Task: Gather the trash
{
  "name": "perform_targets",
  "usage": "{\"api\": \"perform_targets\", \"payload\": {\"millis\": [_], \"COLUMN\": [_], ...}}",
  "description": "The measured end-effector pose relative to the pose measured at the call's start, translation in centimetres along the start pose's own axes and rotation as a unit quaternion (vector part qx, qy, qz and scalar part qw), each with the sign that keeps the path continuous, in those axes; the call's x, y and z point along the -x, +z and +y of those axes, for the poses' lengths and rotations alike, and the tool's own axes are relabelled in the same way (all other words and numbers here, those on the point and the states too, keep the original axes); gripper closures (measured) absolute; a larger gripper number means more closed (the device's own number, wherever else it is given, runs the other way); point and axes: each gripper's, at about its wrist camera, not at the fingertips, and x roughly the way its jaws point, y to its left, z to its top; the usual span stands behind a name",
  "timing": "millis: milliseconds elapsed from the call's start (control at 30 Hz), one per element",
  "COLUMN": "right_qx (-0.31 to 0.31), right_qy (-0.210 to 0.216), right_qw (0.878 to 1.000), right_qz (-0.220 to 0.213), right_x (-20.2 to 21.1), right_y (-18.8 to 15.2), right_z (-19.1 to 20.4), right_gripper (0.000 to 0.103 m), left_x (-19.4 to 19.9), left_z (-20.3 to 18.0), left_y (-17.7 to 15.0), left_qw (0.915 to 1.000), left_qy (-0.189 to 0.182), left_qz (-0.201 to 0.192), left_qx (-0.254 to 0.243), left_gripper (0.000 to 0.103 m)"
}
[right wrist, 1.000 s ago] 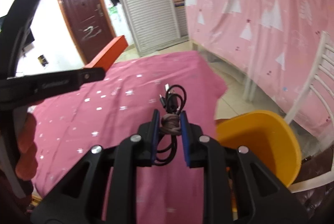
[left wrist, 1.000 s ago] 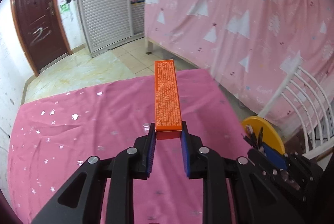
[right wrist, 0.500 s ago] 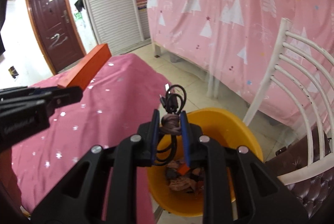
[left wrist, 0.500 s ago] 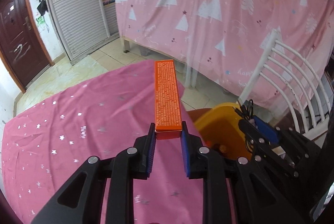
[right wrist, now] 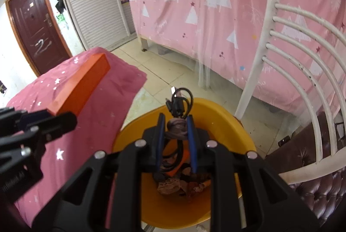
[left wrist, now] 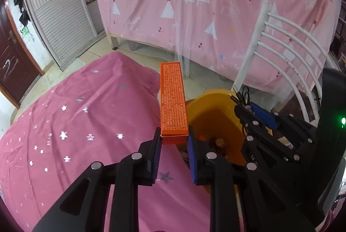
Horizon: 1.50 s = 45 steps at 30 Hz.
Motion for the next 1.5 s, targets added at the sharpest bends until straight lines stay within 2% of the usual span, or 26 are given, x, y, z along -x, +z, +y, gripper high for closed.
{"api": "perform_targets", "payload": {"millis": [67,100,133,167,233,267,300,567,700,800,967,1033,1133,1300,1500], "right_qx": [-0.016,-0.021,-0.026,-0.033,-0.040,-0.043,-0.046,-0.043,-0.044,-0.040,-0.031,-0.026,-0.008,0.038,0.082], "right_qy": [-0.002,-0.002,-0.001,0.001,0.002,0.001,0.003,0.010,0.034,0.048,0.069,0.078,0.094,0.098,0.126], "right_qw": [1.000,1.000,1.000,0.999,0.999,0.999,0.999,0.999,0.998,0.998,0.997,0.996,0.995,0.993,0.986], "right_qz": [0.003,0.002,0.002,0.001,0.000,0.000,0.000,-0.002,-0.002,-0.004,-0.016,-0.027,-0.043,-0.056,-0.070], "right_x": [-0.3,-0.3,-0.3,-0.3,-0.3,-0.3,-0.4,-0.2,-0.1,0.2,1.5,2.2,3.6,5.1,7.0], "right_y": [0.0,0.0,0.0,0.0,0.0,0.0,0.0,0.0,0.1,0.1,0.4,0.6,0.7,0.4,-0.3], "right_z": [-0.9,-1.2,-1.5,-1.9,-2.3,-2.5,-2.7,-2.5,-2.0,-1.4,0.2,1.0,2.9,6.3,10.1], "right_gripper": [0.073,0.062,0.056,0.056,0.056,0.056,0.056,0.056,0.055,0.041,0.038,0.028,0.021,0.014,0.007], "left_x": [-0.6,-0.8,-1.0,-1.1,-1.3,-1.2,-1.2,-0.4,0.5,1.4,2.8,3.7,4.8,6.3,7.8], "left_z": [-0.6,-0.8,-1.0,-1.1,-1.2,-1.2,-1.1,0.5,1.9,3.1,5.5,6.8,8.1,10.5,13.5], "left_y": [0.0,0.0,0.0,0.0,0.1,0.1,0.0,-0.2,-0.5,-1.1,-2.2,-2.9,-3.6,-5.5,-8.0], "left_qw": [0.9999,0.9999,0.9999,0.9999,0.9999,0.9999,0.9999,0.9997,0.9989,0.9979,0.9952,0.9929,0.9894,0.9839,0.9765], "left_qy": [-0.008,-0.008,-0.005,-0.006,-0.005,-0.002,0.000,0.014,0.020,0.029,0.046,0.055,0.076,0.100,0.133], "left_qz": [0.009,0.012,0.014,0.014,0.015,0.012,0.011,-0.001,-0.011,-0.023,-0.041,-0.054,-0.073,-0.089,-0.103], "left_qx": [-0.006,-0.006,-0.005,-0.005,-0.003,-0.001,0.001,0.022,0.041,0.054,0.077,0.091,0.100,0.119,0.135], "left_gripper": [0.086,0.085,0.081,0.066,0.045,0.039,0.037,0.032,0.030,0.027,0.023,0.021,0.018,0.017,0.013]}}
